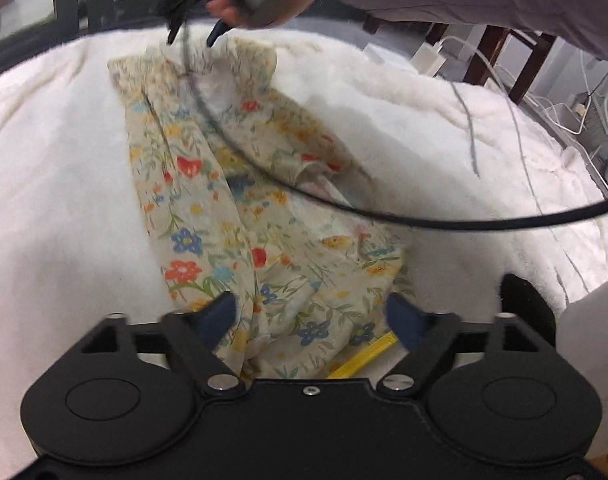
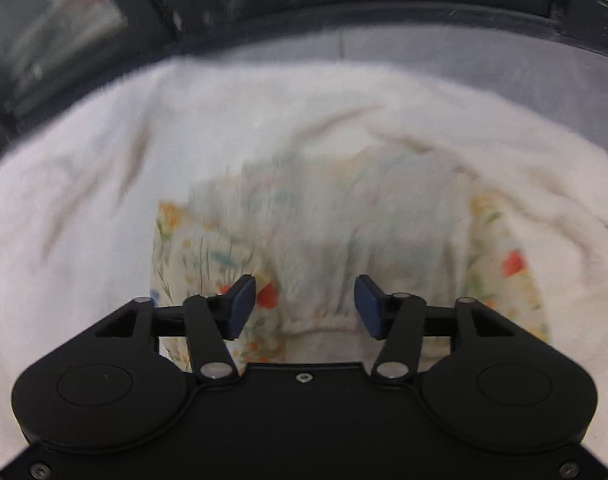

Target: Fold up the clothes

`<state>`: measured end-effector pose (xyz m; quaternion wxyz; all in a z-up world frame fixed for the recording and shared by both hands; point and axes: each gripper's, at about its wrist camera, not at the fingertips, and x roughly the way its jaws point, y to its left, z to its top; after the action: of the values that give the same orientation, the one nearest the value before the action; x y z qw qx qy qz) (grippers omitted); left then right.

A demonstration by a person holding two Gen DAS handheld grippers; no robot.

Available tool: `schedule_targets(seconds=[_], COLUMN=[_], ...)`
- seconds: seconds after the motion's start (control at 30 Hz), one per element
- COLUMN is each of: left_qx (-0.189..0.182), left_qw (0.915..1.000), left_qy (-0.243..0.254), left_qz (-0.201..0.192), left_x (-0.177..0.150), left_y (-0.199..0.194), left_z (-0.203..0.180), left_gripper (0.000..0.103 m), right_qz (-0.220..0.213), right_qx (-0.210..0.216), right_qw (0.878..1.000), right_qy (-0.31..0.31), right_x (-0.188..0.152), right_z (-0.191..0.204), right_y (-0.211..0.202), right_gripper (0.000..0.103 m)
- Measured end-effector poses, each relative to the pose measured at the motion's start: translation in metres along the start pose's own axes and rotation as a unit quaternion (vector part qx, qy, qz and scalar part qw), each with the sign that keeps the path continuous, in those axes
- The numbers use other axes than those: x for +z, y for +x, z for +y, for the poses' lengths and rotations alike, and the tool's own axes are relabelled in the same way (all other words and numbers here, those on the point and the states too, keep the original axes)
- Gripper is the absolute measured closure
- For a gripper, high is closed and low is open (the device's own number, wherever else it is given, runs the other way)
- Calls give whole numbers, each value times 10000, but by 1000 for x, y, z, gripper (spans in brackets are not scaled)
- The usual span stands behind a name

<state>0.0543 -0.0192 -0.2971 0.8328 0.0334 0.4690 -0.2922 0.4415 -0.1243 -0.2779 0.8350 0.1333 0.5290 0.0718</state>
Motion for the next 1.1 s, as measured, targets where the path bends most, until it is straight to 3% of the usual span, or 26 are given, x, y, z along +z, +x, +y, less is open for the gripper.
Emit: schedule_targets(seconds=[0.1,0.17,0.27,0.33,0.4,0.47,0.6,0.63,0.7,0.77,0.93,0.97,1.1], left_qx=[-118,-250,292,1141,1215,1105,981,1001,972,1150,1720,1721,1223], left_qw=[9999,9994,9979,9905,9881,9892,9904,9894,9889,9825,9608,9574,9592], left_qy=[-46,-6,86,196,551,795,724,684,866,1384,2157,2310,2541], left_qz=[-100,-224,-579,-736,-761,-545,647,801,722,490,260,186,-184], left_x=[3,14,26,40,63,82,96,91,78,60,40,38,29], left_y=[-7,-13,-30,-42,-50,-47,5,22,51,83,114,115,91], left_z=[4,5,10,18,17,11,-30,-43,-71,-100,-112,-114,-110], left_gripper=[17,17,14,14,14,12,12,12,12,12,25,25,24], right_qz=[-54,-30,235,405,459,300,-51,-120,-220,-201,-176,-164,45], right_qx=[-135,-585,-1011,-1130,-1163,-928,-330,84,695,892,862,910,1367], right_qw=[9967,9861,9608,9480,9391,9493,9797,9876,9927,9930,9949,9942,9852], right_qy=[-803,-1557,-2571,-2947,-3200,-2987,-1979,-1562,-960,-749,-489,-547,-1033], right_x=[13,4,-39,-71,-103,-130,-127,-117,-99,-88,-77,-77,-91], right_z=[-9,-9,-22,-35,-52,-80,-116,-124,-137,-139,-134,-132,-139], right_y=[-65,-110,-188,-228,-261,-283,-255,-231,-186,-154,-108,-105,-120], right_gripper=[36,29,24,23,22,22,22,22,27,31,32,32,31])
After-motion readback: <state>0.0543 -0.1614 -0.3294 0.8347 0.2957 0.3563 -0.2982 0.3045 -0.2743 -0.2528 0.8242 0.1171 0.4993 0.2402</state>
